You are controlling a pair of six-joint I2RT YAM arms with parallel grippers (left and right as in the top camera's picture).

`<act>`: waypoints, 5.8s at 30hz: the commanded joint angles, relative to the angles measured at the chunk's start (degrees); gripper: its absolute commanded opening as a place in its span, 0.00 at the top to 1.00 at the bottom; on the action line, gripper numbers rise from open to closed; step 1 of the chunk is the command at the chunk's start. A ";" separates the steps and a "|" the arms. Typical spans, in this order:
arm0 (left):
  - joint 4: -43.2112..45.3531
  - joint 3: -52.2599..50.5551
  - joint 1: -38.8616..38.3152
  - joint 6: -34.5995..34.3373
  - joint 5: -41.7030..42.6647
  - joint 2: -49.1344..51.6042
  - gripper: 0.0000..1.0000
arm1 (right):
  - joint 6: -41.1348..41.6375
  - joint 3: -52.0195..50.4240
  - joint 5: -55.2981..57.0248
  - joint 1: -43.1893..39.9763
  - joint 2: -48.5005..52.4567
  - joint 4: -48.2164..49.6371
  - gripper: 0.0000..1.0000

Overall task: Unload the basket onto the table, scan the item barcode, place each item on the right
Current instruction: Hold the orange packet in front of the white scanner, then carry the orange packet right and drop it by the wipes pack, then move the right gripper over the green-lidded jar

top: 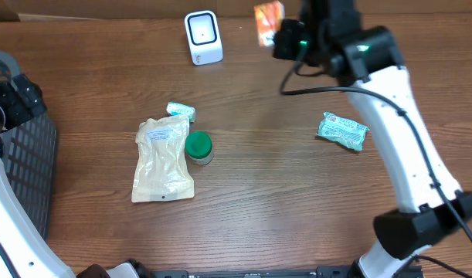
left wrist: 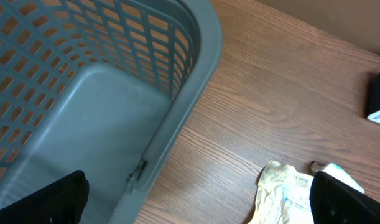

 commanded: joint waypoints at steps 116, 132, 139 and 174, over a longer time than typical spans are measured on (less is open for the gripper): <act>0.20 1.22 -0.02 0.68 -0.20 -0.39 0.00 | -1.16 -39.85 -7.32 -31.28 1.29 -3.98 0.58; 0.20 1.22 -0.02 0.68 -0.20 -0.39 0.01 | -8.90 -14.23 -16.17 -20.00 1.36 -17.44 0.27; 0.20 1.22 -0.02 0.68 -0.20 -0.39 0.01 | -11.87 -14.25 -11.76 -2.67 1.46 -5.73 0.16; 0.20 1.22 -0.02 0.68 -0.20 -0.39 0.00 | -13.29 -14.36 -3.98 25.44 15.69 7.65 0.07</act>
